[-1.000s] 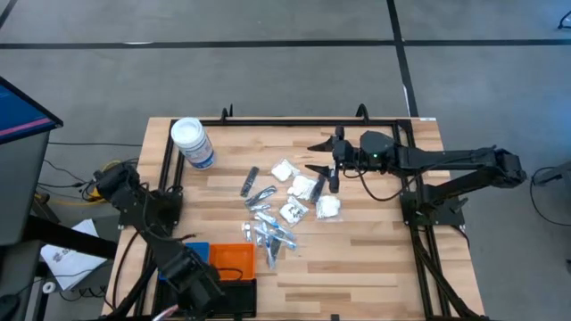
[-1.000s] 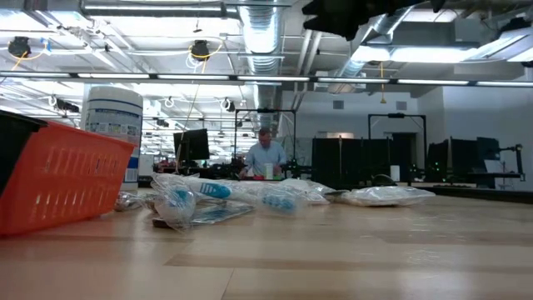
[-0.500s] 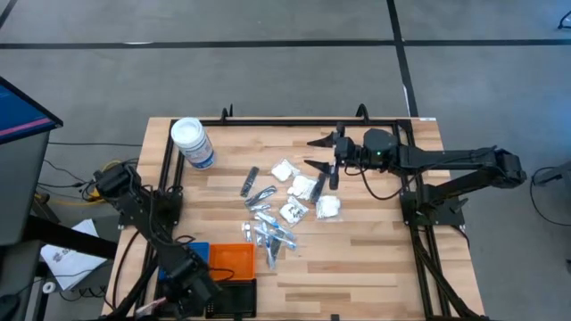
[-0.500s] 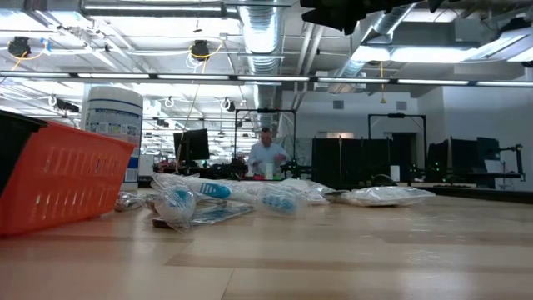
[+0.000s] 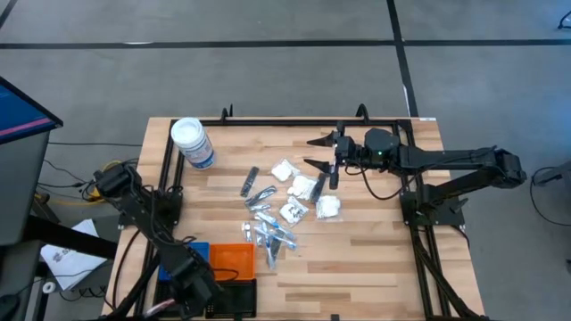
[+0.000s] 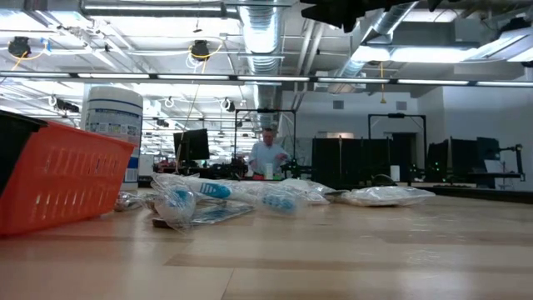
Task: Pick & Place Travel size toiletries
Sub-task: Put the red toothbrush into the left black basket, then put the top right black comb into the blue basket
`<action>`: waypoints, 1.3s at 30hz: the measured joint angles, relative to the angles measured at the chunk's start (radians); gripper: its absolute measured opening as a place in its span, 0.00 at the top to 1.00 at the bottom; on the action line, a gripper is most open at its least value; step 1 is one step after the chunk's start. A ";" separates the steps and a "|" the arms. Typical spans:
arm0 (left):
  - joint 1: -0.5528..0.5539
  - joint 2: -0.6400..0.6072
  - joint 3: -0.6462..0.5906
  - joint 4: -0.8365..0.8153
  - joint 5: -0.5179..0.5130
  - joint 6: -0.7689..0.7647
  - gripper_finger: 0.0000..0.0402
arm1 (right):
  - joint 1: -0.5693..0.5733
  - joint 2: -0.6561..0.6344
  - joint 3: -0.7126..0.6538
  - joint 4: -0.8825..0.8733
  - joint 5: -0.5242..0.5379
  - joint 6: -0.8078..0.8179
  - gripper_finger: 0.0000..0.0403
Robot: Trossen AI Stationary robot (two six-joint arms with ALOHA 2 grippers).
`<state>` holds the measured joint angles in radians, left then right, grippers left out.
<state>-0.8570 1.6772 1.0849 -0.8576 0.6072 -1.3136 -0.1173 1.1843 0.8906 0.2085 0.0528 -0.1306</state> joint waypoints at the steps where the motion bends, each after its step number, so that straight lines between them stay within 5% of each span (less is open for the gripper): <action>1: 0.000 0.000 -0.018 0.038 0.006 -0.001 0.96 | 0.000 0.000 0.000 -0.002 0.000 0.000 0.41; 10: -0.007 0.000 -0.099 0.089 0.067 -0.022 0.95 | 0.000 0.000 0.000 -0.013 0.000 0.027 0.41; 27: -0.001 0.000 -0.100 0.092 -0.007 -0.059 0.81 | 0.000 0.000 0.000 -0.025 0.000 0.053 0.41; 39: 0.010 -0.080 -0.100 0.051 0.107 -0.170 0.71 | -0.001 0.000 0.000 -0.021 0.000 0.053 0.41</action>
<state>-0.8473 1.5970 0.9852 -0.8063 0.7141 -1.4839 -0.1184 1.1843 0.8906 0.1875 0.0528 -0.0780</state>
